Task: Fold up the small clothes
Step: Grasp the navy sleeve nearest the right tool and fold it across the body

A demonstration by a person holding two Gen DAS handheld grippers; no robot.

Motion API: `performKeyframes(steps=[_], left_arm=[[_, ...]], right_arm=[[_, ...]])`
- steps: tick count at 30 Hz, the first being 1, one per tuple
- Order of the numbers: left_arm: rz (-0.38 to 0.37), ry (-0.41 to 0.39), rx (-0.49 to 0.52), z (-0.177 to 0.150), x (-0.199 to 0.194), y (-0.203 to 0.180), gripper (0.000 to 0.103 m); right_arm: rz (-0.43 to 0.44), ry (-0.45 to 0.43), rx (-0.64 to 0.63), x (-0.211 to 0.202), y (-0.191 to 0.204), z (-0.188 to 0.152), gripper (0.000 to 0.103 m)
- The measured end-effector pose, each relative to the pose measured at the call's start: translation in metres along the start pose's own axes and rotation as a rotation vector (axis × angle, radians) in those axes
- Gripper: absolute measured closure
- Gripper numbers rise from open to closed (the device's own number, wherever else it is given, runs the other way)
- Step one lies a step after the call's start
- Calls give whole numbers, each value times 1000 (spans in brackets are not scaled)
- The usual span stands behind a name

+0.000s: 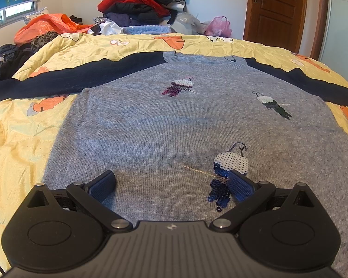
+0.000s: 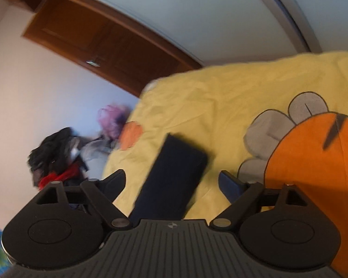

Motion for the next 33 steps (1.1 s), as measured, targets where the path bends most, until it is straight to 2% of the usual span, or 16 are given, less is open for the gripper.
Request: performKeyframes(steps=[3, 4, 5, 6, 7, 8, 12, 15, 18, 22, 25, 28, 29, 30, 32, 33], left_arm=[[0, 0, 0, 0, 0, 0, 0], [0, 0, 0, 0, 0, 0, 0], [0, 0, 1, 0, 0, 0, 0], [0, 0, 0, 0, 0, 0, 0], [-1, 0, 0, 0, 0, 0, 0], [-1, 0, 0, 0, 0, 0, 0], [0, 0, 1, 0, 0, 0, 0], [0, 0, 0, 0, 0, 0, 0], [-1, 0, 1, 0, 0, 0, 0], [-2, 0, 1, 0, 0, 0, 0], [-2, -1, 0, 1, 0, 1, 0], [-3, -1, 1, 0, 0, 1, 0], [-5, -2, 1, 0, 0, 2, 0], [-6, -2, 1, 0, -1, 2, 0], [-10, -4, -5, -1, -1, 2, 0], [-12, -5, -8, 0, -1, 2, 0]], right_arm=[[-23, 8, -61, 15, 4, 0, 31], [-32, 18, -70, 20, 6, -2, 43], [-40, 30, -73, 26, 5, -4, 60], [-51, 39, -83, 32, 8, -1, 68], [-73, 43, -101, 36, 7, -4, 87], [-81, 36, -117, 38, 9, -6, 93], [-92, -34, -222, 21, 37, -3, 92], [-7, -53, -400, 6, 105, -27, 91], [145, 11, -652, -7, 193, -99, 91], [351, 207, -854, -4, 281, -232, 91], [363, 288, -1000, 9, 309, -325, 92], [267, 318, -1088, 22, 306, -379, 91], [242, 311, -1103, 21, 300, -386, 86], [263, 287, -1113, 13, 298, -388, 80], [291, 256, -1086, -9, 297, -382, 34], [318, 235, -1052, -22, 295, -375, 25]])
Point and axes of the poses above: each gripper's, at about its wrist camera, not at the fingertips, and x roughly the way its jaws point, y to its left, z to its top, the point moved 6 cm from there along x, roughly the way its jaws point, and after that the axes turned 10 degrees about -x, right-handed, at the moved point
